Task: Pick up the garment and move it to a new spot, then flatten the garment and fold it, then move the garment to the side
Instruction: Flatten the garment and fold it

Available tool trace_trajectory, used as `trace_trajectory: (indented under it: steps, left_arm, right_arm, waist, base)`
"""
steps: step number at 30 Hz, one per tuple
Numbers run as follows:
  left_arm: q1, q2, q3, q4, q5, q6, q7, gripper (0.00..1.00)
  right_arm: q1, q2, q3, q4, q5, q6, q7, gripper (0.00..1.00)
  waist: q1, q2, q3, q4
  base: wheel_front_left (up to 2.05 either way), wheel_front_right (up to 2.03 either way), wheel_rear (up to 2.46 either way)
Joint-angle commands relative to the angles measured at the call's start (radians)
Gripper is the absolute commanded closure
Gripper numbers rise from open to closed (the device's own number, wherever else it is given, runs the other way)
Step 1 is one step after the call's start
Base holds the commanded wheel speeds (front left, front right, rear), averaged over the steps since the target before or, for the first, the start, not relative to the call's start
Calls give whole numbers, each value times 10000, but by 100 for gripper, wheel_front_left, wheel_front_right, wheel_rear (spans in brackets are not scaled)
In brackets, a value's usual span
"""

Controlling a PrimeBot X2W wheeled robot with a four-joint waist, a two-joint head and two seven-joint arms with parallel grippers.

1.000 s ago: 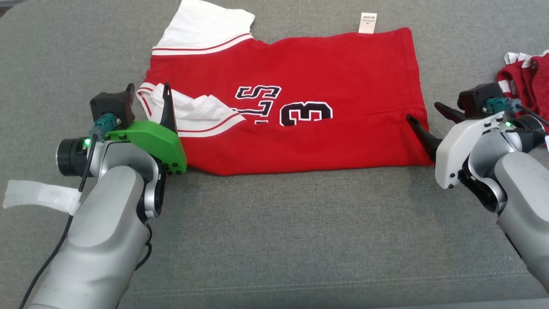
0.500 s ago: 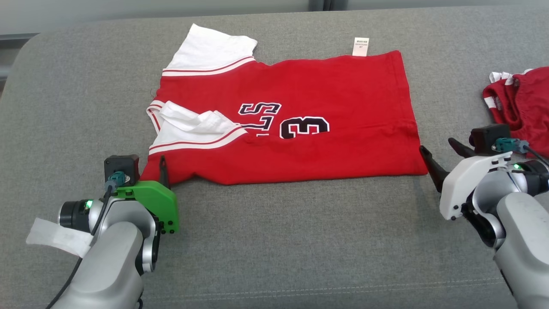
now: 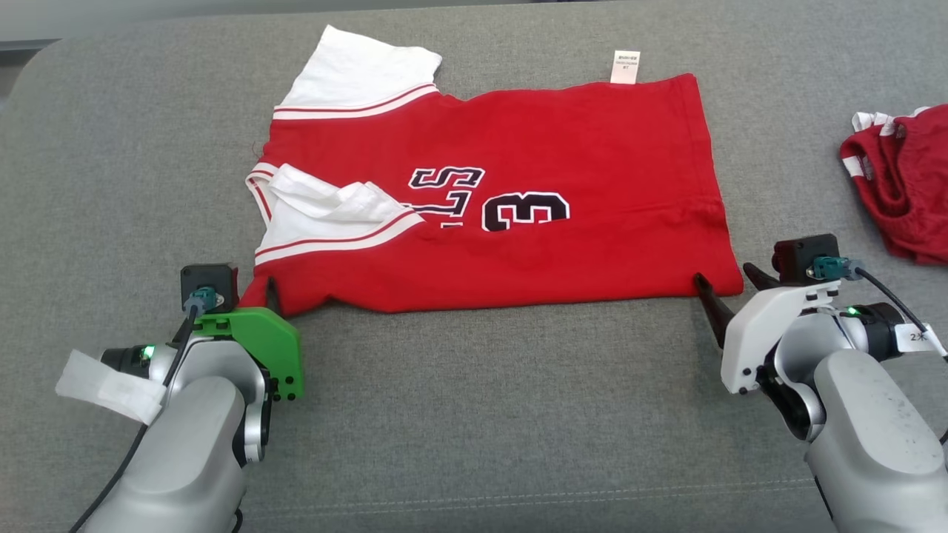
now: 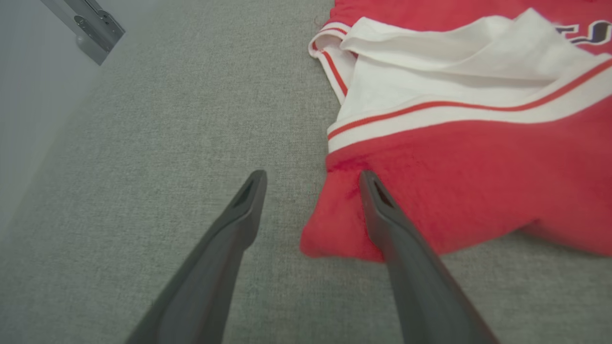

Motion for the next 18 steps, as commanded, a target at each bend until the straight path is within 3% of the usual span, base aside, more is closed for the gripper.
trace_trajectory:
  steps: [1, 4, 7, 10, 11, 12, 13, 14, 15, 18]
  left_arm:
    - [-169, 1, -79, 102, 89, -14, 100, 0]
    - [-236, -80, -197, 256, -86, -268, 516, 0]
    - [-172, -148, -271, 284, -150, -370, 668, 8]
    - [13, -234, -351, 327, -262, -490, 831, 51]
    - [66, -240, -380, 351, -291, -534, 873, 58]
    - [96, -239, -391, 369, -313, -532, 882, 68]
    - [111, -239, -399, 381, -328, -539, 877, 95]
    - [127, -235, -410, 395, -336, -557, 855, 100]
    - [145, -227, -421, 412, -344, -586, 837, 100]
    - [206, -148, -374, 428, -389, -622, 693, 100]
  right_arm:
    - [-121, 49, -50, 107, -174, -13, 43, 0]
    - [-255, 214, -48, 327, -287, -13, 139, 0]
    - [-295, 235, -106, 427, -367, -13, 140, 0]
    - [-326, 317, -212, 608, -443, -13, 200, 0]
    - [-309, 347, -254, 702, -447, -13, 264, 2]
    - [-297, 369, -237, 775, -473, -13, 300, 16]
    - [-294, 389, -240, 836, -476, -13, 330, 51]
    - [-288, 405, -243, 884, -490, -13, 327, 83]
    - [-274, 422, -218, 919, -499, -13, 321, 100]
    - [-165, 401, -132, 963, -386, -16, 281, 100]
  waist:
    - [0, 0, 82, -7]
    - [0, 0, 177, 1]
    - [0, 0, 205, 24]
    - [0, 0, 213, 51]
    - [0, 0, 208, 55]
    - [0, 0, 198, 58]
    - [0, 0, 187, 60]
    - [0, 0, 171, 62]
    - [0, 0, 152, 62]
    - [0, 0, 27, 51]
  base:
    - [0, 0, 0]
    - [0, 0, 0]
    - [0, 0, 0]
    - [0, 0, 0]
    - [0, 0, 0]
    - [0, 0, 0]
    - [0, 0, 0]
    - [0, 0, 0]
    - [0, 0, 0]
    - [0, 0, 0]
